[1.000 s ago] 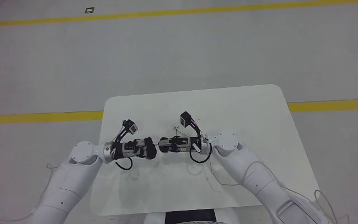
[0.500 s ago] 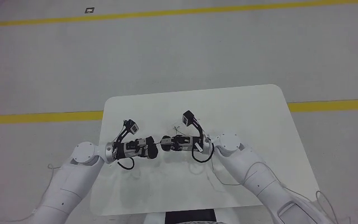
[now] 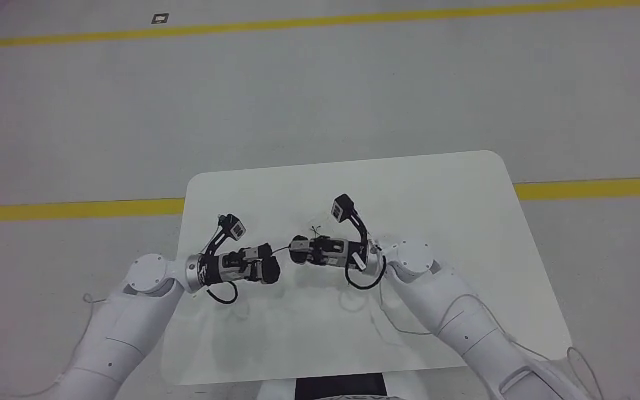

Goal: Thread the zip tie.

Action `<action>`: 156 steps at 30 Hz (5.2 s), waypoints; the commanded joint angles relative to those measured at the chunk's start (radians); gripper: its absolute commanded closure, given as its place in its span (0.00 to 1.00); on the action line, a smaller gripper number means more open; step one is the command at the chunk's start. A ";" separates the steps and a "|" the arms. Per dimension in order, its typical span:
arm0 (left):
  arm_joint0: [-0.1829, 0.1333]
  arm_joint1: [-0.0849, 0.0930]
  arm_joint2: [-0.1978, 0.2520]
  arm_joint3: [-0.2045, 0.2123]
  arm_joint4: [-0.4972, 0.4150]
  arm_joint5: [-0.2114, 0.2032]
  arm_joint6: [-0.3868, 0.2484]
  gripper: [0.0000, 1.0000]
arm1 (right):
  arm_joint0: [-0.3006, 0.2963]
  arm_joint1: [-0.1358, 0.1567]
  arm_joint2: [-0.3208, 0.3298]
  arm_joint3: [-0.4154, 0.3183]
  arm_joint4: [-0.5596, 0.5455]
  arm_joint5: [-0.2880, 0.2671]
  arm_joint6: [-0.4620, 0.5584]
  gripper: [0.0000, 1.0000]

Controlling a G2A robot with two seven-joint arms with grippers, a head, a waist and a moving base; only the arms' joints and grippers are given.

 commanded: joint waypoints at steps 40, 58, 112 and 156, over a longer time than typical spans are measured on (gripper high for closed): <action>-0.017 -0.002 0.010 0.023 -0.054 -0.013 -0.023 0.53 | 0.028 0.002 -0.025 0.036 -0.055 0.073 -0.014 1.00; -0.032 -0.005 0.017 0.026 -0.054 -0.013 -0.015 0.55 | 0.027 0.011 -0.016 0.054 -0.067 0.105 -0.011 1.00; -0.051 -0.009 0.050 0.045 -0.041 -0.008 -0.028 0.81 | 0.056 -0.001 -0.064 0.074 0.003 0.090 0.063 1.00; -0.073 -0.010 0.074 0.073 -0.041 -0.011 -0.042 1.00 | 0.059 0.005 -0.057 0.067 0.022 0.094 0.078 0.00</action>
